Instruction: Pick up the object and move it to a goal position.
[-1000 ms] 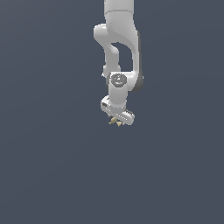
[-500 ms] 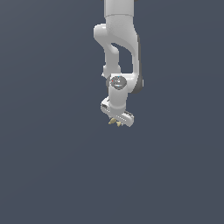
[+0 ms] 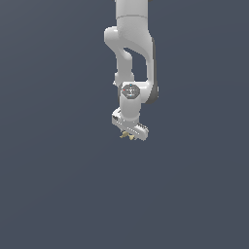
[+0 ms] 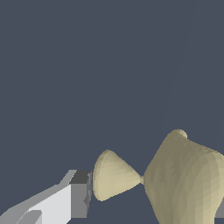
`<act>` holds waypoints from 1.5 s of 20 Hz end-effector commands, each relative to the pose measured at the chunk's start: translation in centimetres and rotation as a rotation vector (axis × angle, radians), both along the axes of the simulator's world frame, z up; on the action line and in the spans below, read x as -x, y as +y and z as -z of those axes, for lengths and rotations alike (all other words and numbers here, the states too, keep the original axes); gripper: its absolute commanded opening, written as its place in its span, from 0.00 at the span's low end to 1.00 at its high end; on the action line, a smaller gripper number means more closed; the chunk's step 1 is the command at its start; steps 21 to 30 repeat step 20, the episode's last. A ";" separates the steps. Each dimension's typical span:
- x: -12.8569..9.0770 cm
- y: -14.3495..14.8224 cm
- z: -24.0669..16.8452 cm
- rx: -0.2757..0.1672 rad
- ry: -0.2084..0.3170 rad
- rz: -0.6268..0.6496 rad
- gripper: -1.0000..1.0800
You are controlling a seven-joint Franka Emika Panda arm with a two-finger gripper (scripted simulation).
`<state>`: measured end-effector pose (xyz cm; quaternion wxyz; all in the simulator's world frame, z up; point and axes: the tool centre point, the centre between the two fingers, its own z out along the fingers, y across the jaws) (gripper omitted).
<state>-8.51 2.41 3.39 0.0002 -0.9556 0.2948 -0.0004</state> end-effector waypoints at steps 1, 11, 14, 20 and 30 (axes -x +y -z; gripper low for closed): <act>0.0 -0.7 -0.2 0.000 0.000 0.001 0.00; -0.1 -7.6 -2.4 0.000 0.000 0.001 0.00; -0.2 -9.3 -2.9 0.000 0.001 0.000 0.00; -0.2 -10.7 -3.4 0.000 0.001 0.000 0.00; -0.2 -10.7 -3.4 0.000 0.001 0.000 0.00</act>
